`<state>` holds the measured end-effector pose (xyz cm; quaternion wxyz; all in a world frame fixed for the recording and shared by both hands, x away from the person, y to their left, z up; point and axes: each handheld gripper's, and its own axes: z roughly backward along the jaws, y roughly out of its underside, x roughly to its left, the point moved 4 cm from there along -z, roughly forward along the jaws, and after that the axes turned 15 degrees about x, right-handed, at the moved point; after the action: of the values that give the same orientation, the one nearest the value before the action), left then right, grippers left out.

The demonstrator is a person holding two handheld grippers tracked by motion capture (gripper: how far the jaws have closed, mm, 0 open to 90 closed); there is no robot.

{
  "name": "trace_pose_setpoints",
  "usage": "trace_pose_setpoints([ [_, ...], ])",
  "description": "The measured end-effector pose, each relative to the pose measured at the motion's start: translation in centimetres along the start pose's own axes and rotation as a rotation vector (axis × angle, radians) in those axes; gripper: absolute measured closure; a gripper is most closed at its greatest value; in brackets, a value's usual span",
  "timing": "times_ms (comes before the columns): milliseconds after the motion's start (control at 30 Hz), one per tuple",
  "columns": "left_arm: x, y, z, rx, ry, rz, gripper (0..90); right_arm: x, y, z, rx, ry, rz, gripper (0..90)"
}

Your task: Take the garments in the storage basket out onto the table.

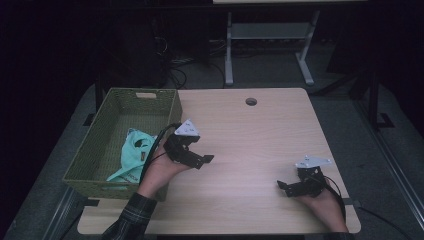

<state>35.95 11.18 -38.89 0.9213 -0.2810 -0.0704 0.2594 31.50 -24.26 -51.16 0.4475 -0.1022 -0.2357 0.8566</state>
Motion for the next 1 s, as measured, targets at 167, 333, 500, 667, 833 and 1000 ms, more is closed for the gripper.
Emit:
trace_pose_setpoints([
  [167,0.1,0.1,0.5,0.003,0.004,-0.01,14.5,0.0,0.0,0.0,-0.002,0.002,0.004,2.0],
  [333,0.1,0.2,0.7,0.01,0.007,-0.021,14.5,0.0,0.0,0.0,-0.002,0.002,0.004,2.0],
  [500,0.4,0.5,1.1,0.019,0.005,-0.026,14.5,0.0,0.0,0.0,-0.003,0.002,0.004,2.0],
  [667,0.9,1.0,1.9,0.005,0.01,-0.007,14.5,0.0,0.0,0.0,-0.003,0.002,0.004,2.0],
  [833,1.5,1.6,2.5,-0.002,0.0,0.006,14.5,0.0,0.0,0.0,-0.003,0.002,0.004,2.0],
  [1000,2.1,2.0,2.8,-0.008,-0.011,0.013,14.5,0.0,0.0,0.0,-0.003,0.002,0.004,2.0],
])
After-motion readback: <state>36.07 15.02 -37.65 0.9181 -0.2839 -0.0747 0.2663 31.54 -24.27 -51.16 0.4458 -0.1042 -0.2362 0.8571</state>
